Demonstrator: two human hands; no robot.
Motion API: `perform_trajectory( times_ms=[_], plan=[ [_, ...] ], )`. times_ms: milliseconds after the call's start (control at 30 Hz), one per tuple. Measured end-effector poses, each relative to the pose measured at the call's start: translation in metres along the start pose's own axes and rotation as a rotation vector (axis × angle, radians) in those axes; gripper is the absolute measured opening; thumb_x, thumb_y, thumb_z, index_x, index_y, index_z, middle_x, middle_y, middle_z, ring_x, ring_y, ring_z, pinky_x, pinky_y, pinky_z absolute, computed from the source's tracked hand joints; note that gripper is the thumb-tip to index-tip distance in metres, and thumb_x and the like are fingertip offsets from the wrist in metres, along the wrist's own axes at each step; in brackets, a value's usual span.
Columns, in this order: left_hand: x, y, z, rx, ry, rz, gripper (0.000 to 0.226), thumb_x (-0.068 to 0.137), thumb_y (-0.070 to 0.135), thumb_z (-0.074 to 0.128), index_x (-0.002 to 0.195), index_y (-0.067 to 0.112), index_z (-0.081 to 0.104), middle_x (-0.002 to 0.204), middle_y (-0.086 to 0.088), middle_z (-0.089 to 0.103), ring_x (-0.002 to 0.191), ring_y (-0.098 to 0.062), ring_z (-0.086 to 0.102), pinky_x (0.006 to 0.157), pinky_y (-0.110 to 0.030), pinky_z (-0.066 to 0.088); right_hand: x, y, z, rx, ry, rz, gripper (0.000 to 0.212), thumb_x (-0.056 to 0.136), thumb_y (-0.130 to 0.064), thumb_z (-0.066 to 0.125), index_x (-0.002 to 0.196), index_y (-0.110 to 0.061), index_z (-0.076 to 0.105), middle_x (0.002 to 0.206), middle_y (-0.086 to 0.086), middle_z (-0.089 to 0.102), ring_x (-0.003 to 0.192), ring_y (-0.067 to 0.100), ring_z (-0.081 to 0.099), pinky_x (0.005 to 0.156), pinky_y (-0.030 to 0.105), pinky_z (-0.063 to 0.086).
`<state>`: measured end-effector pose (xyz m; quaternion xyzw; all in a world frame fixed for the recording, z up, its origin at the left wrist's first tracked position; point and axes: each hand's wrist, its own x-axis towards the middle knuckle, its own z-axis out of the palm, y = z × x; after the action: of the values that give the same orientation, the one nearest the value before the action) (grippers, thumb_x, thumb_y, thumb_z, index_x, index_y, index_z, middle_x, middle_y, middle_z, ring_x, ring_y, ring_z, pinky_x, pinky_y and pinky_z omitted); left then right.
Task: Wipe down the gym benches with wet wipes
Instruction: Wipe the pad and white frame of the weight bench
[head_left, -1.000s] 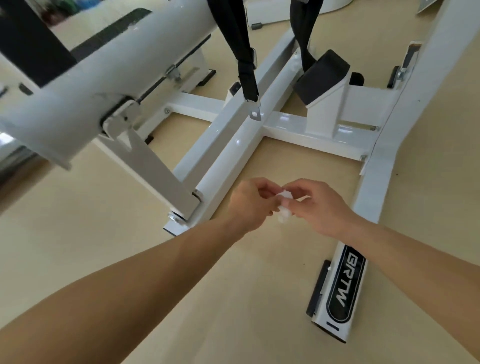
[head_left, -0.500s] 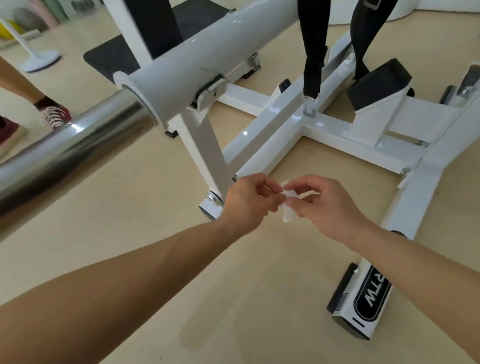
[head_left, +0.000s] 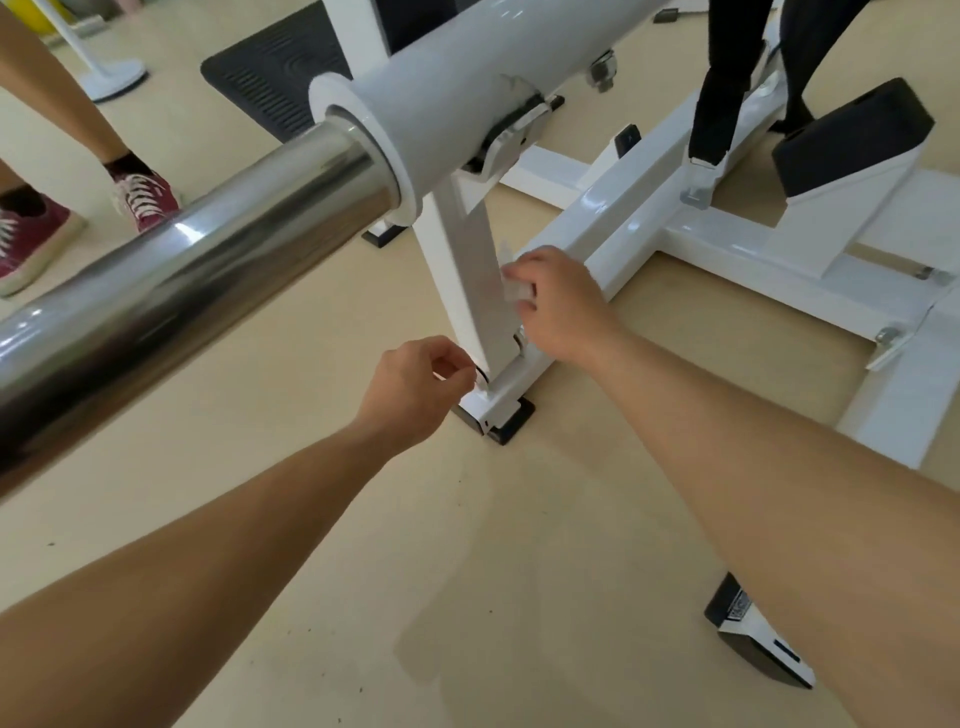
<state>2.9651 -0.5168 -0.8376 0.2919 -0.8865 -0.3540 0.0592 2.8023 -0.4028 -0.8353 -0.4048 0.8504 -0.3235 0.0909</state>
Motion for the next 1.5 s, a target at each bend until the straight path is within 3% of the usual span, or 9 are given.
perform_trajectory(
  times_ms=[233,433,700,800,900,1067,1167,1300,1500],
  plan=[
    [-0.004,-0.006,0.001,-0.021,-0.020,-0.012,0.012,0.087,0.023,0.063,0.079,0.028,0.068,0.073,0.016,0.072,0.070,-0.007,0.068,0.047,-0.011,0.038,-0.015,-0.017,0.049,0.394,0.281,0.318,0.016,0.087,-0.006,0.053,0.078,-0.013,0.064,0.076,0.004,0.063,0.069,0.021,0.053,0.063,0.025,0.038],
    [-0.010,-0.009,0.004,-0.004,-0.052,-0.012,0.013,0.088,0.021,0.062,0.079,0.028,0.068,0.073,0.014,0.072,0.065,-0.005,0.067,0.050,-0.013,0.044,-0.024,-0.045,0.044,0.634,0.422,0.310,0.010,0.089,-0.009,0.065,0.094,-0.016,0.070,0.075,-0.016,0.066,0.066,-0.010,0.061,0.057,0.002,0.040],
    [-0.007,-0.013,0.000,-0.008,-0.044,0.009,0.012,0.087,0.020,0.063,0.078,0.027,0.068,0.071,0.015,0.071,0.063,-0.004,0.067,0.049,-0.012,0.043,-0.028,-0.026,0.069,0.582,0.244,0.530,0.014,0.086,-0.011,0.071,0.081,-0.023,0.067,0.081,-0.001,0.073,0.081,0.018,0.072,0.083,0.036,0.059],
    [-0.004,-0.014,-0.004,-0.022,-0.029,0.005,0.013,0.086,0.020,0.063,0.077,0.029,0.067,0.073,0.015,0.072,0.066,-0.006,0.068,0.050,-0.012,0.043,-0.021,-0.043,0.049,0.615,0.402,0.449,0.010,0.088,-0.012,0.067,0.092,-0.017,0.075,0.075,-0.013,0.068,0.076,0.006,0.067,0.073,0.014,0.053],
    [-0.001,-0.011,-0.009,-0.040,0.010,-0.010,0.013,0.085,0.021,0.062,0.077,0.029,0.067,0.074,0.015,0.072,0.070,-0.007,0.068,0.052,-0.014,0.041,-0.030,-0.060,0.030,0.706,0.394,0.271,0.027,0.093,-0.012,0.060,0.115,-0.022,0.073,0.103,-0.014,0.068,0.092,-0.008,0.063,0.077,0.002,0.043],
    [0.003,-0.002,-0.015,-0.064,0.072,0.007,0.012,0.087,0.021,0.062,0.078,0.027,0.067,0.072,0.013,0.071,0.068,-0.009,0.067,0.048,-0.016,0.043,-0.054,-0.053,0.042,0.684,0.096,0.102,0.068,0.096,-0.013,0.046,0.158,-0.031,0.025,0.163,-0.018,0.021,0.140,-0.016,0.017,0.117,0.020,0.018],
    [0.002,-0.004,-0.018,-0.018,0.082,0.030,0.011,0.088,0.023,0.064,0.079,0.028,0.068,0.072,0.016,0.070,0.069,-0.003,0.066,0.050,-0.012,0.039,-0.055,-0.052,0.049,0.666,-0.031,0.100,0.073,0.100,-0.028,0.041,0.160,-0.031,-0.001,0.160,-0.030,0.003,0.133,-0.029,0.000,0.112,0.014,0.009],
    [-0.001,-0.015,-0.028,0.004,0.104,-0.006,0.010,0.089,0.022,0.063,0.081,0.025,0.068,0.071,0.012,0.070,0.066,-0.001,0.066,0.050,-0.014,0.043,-0.044,-0.077,0.045,0.510,0.067,0.033,0.085,0.093,-0.042,0.034,0.158,-0.019,-0.016,0.167,-0.007,-0.018,0.150,0.000,-0.018,0.126,0.034,-0.004],
    [-0.004,-0.021,-0.032,0.054,0.108,-0.014,0.011,0.085,0.019,0.060,0.078,0.022,0.067,0.067,0.012,0.069,0.068,0.000,0.065,0.050,-0.013,0.044,-0.043,-0.085,0.056,0.355,0.154,-0.037,0.092,0.098,-0.044,0.044,0.158,-0.015,-0.019,0.166,-0.001,-0.022,0.150,0.006,-0.022,0.123,0.032,-0.010]
  ],
)
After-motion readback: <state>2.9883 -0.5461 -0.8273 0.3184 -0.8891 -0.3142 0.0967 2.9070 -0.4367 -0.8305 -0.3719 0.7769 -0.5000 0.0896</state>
